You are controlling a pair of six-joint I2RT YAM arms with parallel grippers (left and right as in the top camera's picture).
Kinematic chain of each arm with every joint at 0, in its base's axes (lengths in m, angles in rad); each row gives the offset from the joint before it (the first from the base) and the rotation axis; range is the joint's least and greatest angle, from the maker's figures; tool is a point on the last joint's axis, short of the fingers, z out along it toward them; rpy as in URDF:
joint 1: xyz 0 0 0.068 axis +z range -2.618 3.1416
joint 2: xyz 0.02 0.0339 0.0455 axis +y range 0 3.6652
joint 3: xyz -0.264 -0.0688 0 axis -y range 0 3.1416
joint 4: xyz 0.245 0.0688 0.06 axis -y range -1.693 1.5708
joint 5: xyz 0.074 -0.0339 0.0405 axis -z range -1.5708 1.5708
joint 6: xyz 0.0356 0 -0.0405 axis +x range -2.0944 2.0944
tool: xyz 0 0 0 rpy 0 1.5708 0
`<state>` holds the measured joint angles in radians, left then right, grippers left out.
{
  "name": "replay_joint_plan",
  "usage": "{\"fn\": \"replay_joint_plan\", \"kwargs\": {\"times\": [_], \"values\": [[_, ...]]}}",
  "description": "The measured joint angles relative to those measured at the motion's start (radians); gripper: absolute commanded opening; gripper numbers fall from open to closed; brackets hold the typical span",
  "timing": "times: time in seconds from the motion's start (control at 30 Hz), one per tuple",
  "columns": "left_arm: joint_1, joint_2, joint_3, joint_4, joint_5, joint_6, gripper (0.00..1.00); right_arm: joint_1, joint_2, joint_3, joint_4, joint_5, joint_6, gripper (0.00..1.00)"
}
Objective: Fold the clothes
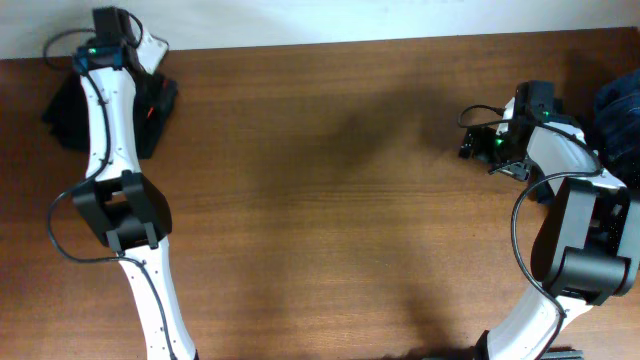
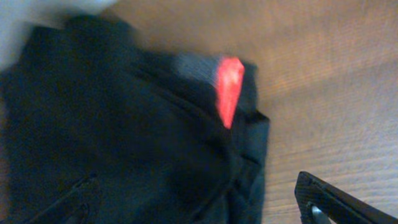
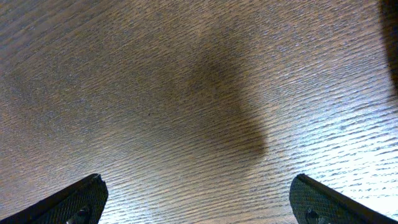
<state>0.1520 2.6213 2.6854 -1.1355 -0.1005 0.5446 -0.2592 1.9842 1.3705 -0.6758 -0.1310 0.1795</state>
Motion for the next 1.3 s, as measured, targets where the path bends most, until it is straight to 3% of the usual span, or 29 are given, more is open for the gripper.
{"fn": "replay_joint_plan", "kwargs": {"times": [0.03,0.07,0.13,0.2,0.27,0.6,1.0,1.3], "values": [[0.001,-0.013,0.011,0.008,0.0,-0.021,0.77,0.0,0.0,0.0,0.0,0.0,0.0,0.99],[0.005,-0.029,0.024,0.025,0.0,-0.061,0.52,0.0,0.0,0.0,0.0,0.0,0.001,0.99],[0.013,-0.048,0.039,0.047,0.0,-0.107,0.21,0.0,0.0,0.0,0.0,0.0,0.0,0.99],[0.029,-0.066,0.045,0.063,0.0,-0.164,0.06,0.0,0.0,0.0,0.0,0.0,0.0,0.99],[0.048,-0.074,0.046,0.079,0.0,-0.208,0.01,0.0,0.0,0.0,0.0,0.0,0.0,0.99],[0.119,-0.061,0.046,0.137,0.0,-0.336,0.01,0.0,0.0,0.0,0.0,0.0,0.0,0.99],[0.113,0.18,0.046,0.119,-0.001,-0.355,0.0,0.0,0.0,0.0,0.0,0.0,0.001,0.99],[0.121,0.187,0.098,0.075,0.064,-0.357,0.0,0.0,0.0,0.0,0.0,0.0,0.0,0.99]]}}
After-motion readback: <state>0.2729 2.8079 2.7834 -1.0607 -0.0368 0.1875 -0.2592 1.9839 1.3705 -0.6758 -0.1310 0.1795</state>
